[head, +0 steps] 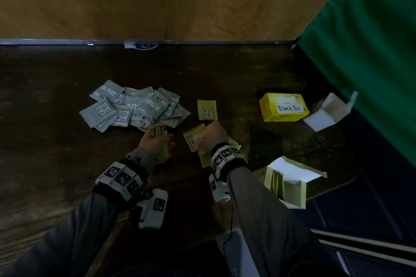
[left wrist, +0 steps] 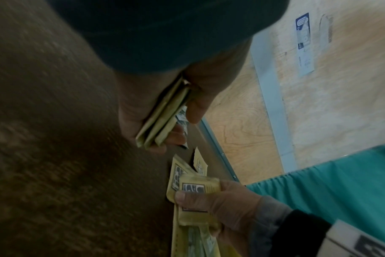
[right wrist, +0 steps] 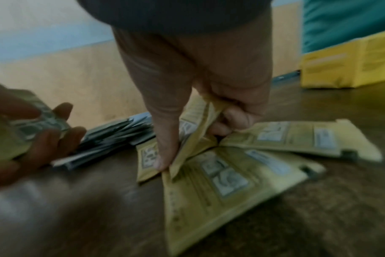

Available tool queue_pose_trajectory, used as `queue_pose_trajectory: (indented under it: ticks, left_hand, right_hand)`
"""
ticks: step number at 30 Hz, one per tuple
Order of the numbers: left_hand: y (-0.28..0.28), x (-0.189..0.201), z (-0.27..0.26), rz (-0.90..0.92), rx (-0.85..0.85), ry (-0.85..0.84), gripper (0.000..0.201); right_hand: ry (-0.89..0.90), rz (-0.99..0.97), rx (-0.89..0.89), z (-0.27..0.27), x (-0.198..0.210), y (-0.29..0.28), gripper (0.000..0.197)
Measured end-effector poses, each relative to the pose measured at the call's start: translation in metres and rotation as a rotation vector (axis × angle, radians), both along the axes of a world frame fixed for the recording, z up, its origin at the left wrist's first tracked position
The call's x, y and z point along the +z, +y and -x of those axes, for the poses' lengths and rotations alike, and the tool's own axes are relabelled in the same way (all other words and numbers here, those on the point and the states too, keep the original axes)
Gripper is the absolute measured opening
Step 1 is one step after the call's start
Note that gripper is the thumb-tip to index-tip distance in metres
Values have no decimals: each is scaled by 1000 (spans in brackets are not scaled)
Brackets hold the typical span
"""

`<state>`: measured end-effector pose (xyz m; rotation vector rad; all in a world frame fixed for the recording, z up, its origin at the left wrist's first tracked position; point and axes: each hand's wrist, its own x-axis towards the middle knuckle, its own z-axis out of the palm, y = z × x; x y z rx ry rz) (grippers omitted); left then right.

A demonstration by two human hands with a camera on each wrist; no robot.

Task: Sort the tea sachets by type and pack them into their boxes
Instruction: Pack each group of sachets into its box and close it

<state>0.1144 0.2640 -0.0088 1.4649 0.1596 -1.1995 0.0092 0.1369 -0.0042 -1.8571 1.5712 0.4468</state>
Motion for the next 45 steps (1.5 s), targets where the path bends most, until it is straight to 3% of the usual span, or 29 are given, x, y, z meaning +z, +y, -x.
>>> queue_pose_trajectory:
  ticks: [3,5,9,12,15,17,19,21,23,24,26,29,35,38,41,43,45]
  left_hand:
    - [-4,0,7,2,-44,-14,35]
    - [-5,1,8,-3,-51,-32,33]
    - [-3,14,-4,15,-115,-149,26]
    - [1,24,1,136,-347,-114,31]
    - [1,28,19,188,-575,-63,25]
    - [1,25,22,213,-560,31,25]
    - [-2,19,17,169,-424,149,23]
    - [-1,17,9,72,-352,168,14]
    - [1,13,2,7,-322,179,12]
    - [2,12,0,-1,-322,186,12]
    - [-1,8,0,0,-336,163,10]
    - [-5,10,5,-31,-348,106,12]
    - [-3,13,7,-50,-307,92,24]
    - [-4,11,6,-55,-301,73,53]
    - [-1,9,4,-81,-269,45,60]
    - [-2,4,5,-89,-262,-17,53]
    - [-3,3,9,-72,-294,-82,20]
  right_hand:
    - [21,-69,85,10,9,0,81]
    - [16,-73,211,15,18,2,60]
    - [-173,-162,350,23,41,5,33]
    - [-399,-300,370,27,50,9,27]
    - [-615,-192,260,33,47,14,21]
    - [-640,-162,178,37,47,10,19]
    - [-575,-112,82,44,44,1,26]
    - [-388,59,-59,55,34,-7,42]
    - [-134,129,-141,62,23,-4,77]
    - [-32,113,-118,62,16,0,97]
    - [85,94,-38,61,-1,10,117]
    - [129,174,-5,60,-12,20,122]
    - [-19,34,-111,51,-18,15,85]
    - [-42,-27,-163,52,-15,16,65]
    - [-122,-31,-115,55,-9,17,43]
    - [-270,-83,-176,55,1,19,39]
    - [-443,-143,-316,54,16,19,40]
